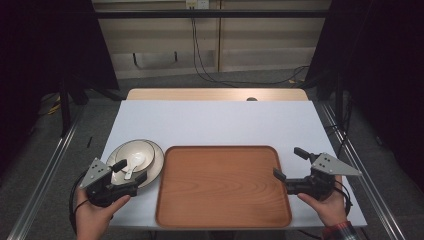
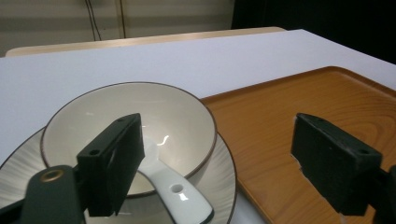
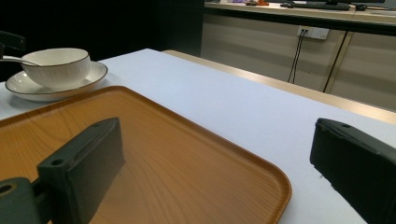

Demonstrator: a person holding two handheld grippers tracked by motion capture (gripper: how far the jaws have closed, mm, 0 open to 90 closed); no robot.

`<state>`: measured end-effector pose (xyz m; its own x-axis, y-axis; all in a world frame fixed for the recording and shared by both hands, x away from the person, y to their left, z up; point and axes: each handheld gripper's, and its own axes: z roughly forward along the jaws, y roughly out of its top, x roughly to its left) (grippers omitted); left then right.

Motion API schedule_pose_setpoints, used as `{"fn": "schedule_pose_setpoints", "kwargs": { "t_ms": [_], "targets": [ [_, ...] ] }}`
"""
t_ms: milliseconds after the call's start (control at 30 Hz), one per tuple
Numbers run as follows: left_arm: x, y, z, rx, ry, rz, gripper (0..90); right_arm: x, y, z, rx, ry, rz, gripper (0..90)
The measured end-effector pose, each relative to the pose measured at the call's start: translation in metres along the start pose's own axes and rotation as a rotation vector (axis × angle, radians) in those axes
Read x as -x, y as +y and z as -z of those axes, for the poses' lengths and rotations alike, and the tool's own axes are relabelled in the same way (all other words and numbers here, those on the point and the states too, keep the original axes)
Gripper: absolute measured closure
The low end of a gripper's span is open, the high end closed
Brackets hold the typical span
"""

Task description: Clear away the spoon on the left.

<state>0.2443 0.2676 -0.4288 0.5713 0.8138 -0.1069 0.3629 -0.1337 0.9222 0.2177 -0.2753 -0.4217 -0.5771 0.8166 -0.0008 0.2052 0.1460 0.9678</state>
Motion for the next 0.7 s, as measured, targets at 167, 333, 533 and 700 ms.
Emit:
{"fn": "schedule_pose_setpoints", "kwargs": {
  "t_ms": [167,333,533,700],
  "targets": [
    [-0.0002,-0.0007,0.0025,0.002,0.008,-0.026,25.6,0.0004,0.0001,-0.0015,0.006,0.002,0.0,2.6],
    [-0.0003,-0.0039,0.006,-0.011,0.03,-0.041,29.7,0.0016,0.0003,-0.0018,0.002,-0.001,-0.004,2.7],
    [0.0006,-0.0036,0.0092,-0.008,0.047,-0.054,32.0,0.0016,0.0004,-0.0027,0.006,0.0,-0.006,2.8],
    [0.0002,-0.0068,0.0103,-0.022,0.039,-0.016,35.3,0.0018,0.0005,-0.0038,0.005,0.006,-0.01,2.8]
  ]
}}
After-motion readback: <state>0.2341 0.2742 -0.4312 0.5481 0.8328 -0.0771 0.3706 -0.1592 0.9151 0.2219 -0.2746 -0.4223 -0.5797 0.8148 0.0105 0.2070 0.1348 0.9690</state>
